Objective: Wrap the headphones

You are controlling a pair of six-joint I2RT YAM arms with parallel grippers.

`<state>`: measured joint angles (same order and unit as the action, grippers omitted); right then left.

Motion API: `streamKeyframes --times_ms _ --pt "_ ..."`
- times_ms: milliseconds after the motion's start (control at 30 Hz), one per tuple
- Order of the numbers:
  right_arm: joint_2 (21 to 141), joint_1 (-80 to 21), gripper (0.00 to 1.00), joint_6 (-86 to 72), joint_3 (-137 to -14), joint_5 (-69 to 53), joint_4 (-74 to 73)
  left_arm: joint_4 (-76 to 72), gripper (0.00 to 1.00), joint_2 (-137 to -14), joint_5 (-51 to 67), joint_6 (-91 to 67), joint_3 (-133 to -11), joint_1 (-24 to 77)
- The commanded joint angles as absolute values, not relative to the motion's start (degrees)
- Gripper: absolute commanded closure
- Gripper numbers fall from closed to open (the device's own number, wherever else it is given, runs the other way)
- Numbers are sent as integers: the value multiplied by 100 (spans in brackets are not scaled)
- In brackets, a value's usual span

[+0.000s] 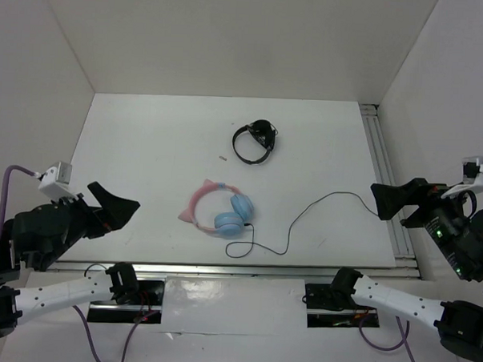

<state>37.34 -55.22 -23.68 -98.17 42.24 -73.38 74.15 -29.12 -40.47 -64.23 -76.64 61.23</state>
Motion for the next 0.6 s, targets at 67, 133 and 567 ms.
streamKeyframes --times_ms 67,133,567 --pt "3937 -5502 1 -2163 -9738 3903 -7137 7287 0 -3041 -4175 -6205 -7577 6144" --pt "3728 -5502 1 -2075 -9538 3648 -6769 7233 0 -3041 -4175 -6205 -7427 6144" --pt "3374 -5502 1 -1934 -6753 2075 -4317 2966 0 -5402 -3362 -3433 -5854 5680"
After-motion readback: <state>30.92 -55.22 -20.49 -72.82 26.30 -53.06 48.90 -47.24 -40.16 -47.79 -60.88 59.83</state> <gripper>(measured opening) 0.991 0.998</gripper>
